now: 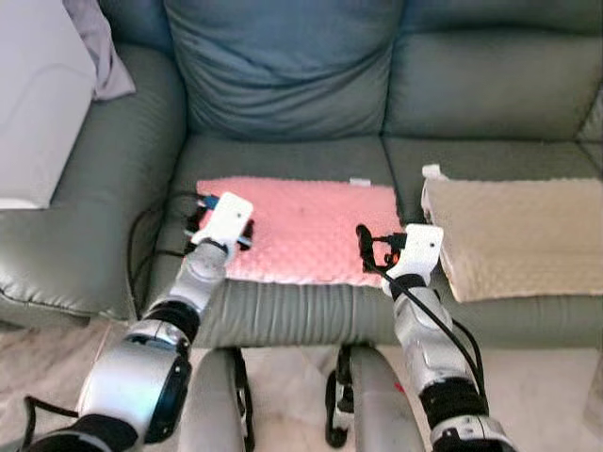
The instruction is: Move the pillow to the sofa
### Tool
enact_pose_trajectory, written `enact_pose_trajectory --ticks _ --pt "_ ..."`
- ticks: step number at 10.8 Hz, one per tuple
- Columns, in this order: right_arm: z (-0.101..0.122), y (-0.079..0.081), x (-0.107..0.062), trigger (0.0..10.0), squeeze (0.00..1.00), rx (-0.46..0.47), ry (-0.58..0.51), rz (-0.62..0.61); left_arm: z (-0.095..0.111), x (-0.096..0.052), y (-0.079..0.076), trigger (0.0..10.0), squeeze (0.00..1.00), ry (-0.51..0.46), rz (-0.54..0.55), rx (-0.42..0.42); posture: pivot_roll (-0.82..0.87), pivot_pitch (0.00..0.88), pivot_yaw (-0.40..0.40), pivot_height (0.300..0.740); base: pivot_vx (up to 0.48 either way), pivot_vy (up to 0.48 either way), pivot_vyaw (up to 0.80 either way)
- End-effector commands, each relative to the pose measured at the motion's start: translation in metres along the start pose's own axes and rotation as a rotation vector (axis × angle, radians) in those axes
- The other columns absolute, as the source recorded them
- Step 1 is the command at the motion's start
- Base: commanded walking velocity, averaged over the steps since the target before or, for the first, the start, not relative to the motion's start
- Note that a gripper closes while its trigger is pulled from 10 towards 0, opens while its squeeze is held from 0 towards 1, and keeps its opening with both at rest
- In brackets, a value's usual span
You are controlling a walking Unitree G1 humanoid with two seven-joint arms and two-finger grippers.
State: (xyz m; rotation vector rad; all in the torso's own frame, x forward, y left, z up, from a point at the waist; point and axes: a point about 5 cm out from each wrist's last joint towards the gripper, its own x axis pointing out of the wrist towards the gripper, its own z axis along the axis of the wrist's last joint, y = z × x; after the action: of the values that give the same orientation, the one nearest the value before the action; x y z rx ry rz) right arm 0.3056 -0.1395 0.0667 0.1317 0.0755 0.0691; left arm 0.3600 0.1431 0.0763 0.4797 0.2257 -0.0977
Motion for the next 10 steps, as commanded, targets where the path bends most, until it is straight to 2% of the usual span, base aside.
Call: enact_pose_trajectory --ticks 1,3,4,5,6,7,8,9,10 --pt "-0.002 -0.004 -0.003 10.0 1.00 -0.007 0.017 0.003 0.002 0.000 0.009 10.0 1.00 -0.027 0.054 -0.009 -0.05 0.076 -0.005 0.652 0.000 0.000 0.00" --pt "0.004 -0.006 -0.002 10.0 1.00 -0.001 0.005 0.026 0.015 0.000 0.033 10.0 1.00 -0.132 0.164 -0.079 -0.04 0.024 -0.002 0.652 0.000 0.000 0.00" --pt "0.005 -0.004 -0.005 10.0 1.00 0.013 -0.009 0.050 0.013 -0.006 0.037 10.0 1.00 -0.183 0.161 -0.146 -0.02 0.000 -0.002 0.652 0.000 0.000 0.00" --pt "0.004 -0.001 -0.013 10.0 1.00 0.005 -0.019 0.087 0.008 -0.019 0.033 10.0 1.00 -0.263 0.114 -0.149 -0.01 0.000 0.001 0.652 0.000 0.000 0.00" --pt "0.002 -0.003 -0.021 10.0 1.00 -0.009 -0.030 0.099 0.000 -0.035 0.031 10.0 1.00 -0.327 0.091 -0.193 -0.01 0.000 0.000 0.652 0.000 0.000 0.00" --pt "0.002 -0.007 -0.027 10.0 1.00 -0.022 -0.054 0.099 -0.006 -0.050 0.033 10.0 1.00 -0.384 0.093 -0.203 -0.02 0.000 -0.004 0.652 0.000 0.000 0.00" --pt "-0.003 -0.016 -0.035 10.0 1.00 -0.005 -0.027 0.069 -0.031 -0.069 0.034 10.0 1.00 -0.321 0.119 -0.213 -0.01 0.000 0.001 0.652 0.000 0.000 0.00" --pt "-0.004 -0.015 -0.040 10.0 1.00 0.007 -0.031 0.114 -0.040 -0.080 0.026 10.0 1.00 -0.298 0.114 -0.223 0.00 0.000 0.004 0.652 0.000 0.000 0.00" --pt "-0.002 -0.015 -0.041 10.0 0.00 0.021 -0.044 0.128 -0.039 -0.085 0.011 10.0 0.98 -0.297 0.079 -0.237 0.02 0.000 -0.004 0.657 0.000 0.000 0.00"
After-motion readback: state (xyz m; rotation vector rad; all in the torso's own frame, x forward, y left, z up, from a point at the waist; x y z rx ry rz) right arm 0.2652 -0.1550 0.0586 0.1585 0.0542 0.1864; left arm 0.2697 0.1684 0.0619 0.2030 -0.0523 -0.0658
